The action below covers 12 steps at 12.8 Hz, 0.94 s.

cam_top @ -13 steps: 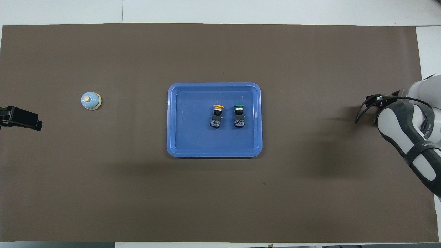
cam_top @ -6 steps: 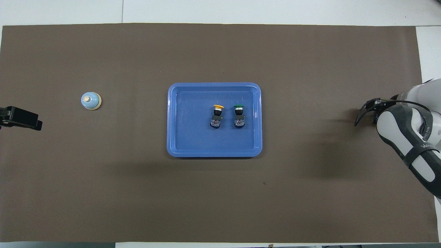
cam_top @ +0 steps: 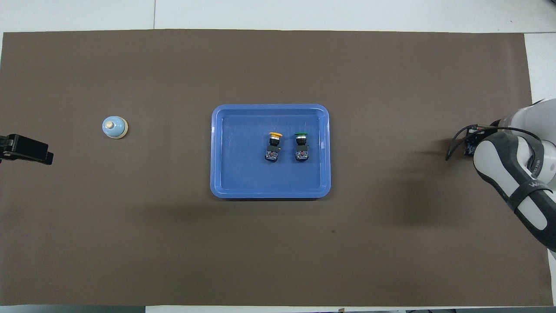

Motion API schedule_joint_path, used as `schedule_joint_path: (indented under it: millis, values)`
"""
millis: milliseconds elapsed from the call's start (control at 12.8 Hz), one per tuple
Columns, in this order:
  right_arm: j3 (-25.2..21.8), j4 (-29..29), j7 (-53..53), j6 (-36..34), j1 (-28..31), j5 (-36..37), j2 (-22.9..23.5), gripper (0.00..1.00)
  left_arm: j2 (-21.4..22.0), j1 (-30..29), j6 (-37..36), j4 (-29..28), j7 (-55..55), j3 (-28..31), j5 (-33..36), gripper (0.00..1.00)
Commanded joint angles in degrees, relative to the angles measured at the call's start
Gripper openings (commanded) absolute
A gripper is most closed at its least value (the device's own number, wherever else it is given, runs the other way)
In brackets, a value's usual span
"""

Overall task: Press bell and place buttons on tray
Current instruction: 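Reach the right gripper to the red button and grasp it, then carry the red button into the tray and release it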

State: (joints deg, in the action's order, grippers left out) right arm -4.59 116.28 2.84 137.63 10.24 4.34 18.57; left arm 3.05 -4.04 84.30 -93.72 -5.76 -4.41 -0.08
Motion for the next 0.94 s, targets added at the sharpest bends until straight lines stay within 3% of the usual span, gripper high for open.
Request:
schedule_joint_path:
  millis: [0, 156, 469, 626, 860]
  values:
    - [2.3, -2.3, -1.0, -4.5, 0.5, 0.1, -1.5, 0.00, 0.3, -0.1, -0.8, 0.6, -0.6, 0.2, 0.1, 1.00]
    - [3.4, -7.3, 0.8, -11.0, -1.1, -0.2, -1.5, 0.00, 0.3, -0.1, -0.8, 0.6, -0.6, 0.2, 0.1, 1.00]
    - [3.3, -18.9, 15.4, -23.5, -12.9, -1.1, -0.6, 0.00, 0.3, -0.1, -0.8, 0.6, -0.6, 0.2, 0.1, 1.00]
    - [3.3, -22.7, 20.8, -26.4, -19.2, -1.2, 0.6, 0.00, 0.3, -0.1, -0.8, 0.6, -0.6, 0.2, 0.1, 1.00]
    - [3.3, -25.7, 27.3, -27.9, -28.3, -7.4, 1.6, 0.00, 0.3, -0.1, -0.8, 0.6, -0.6, 0.2, 0.1, 1.00]
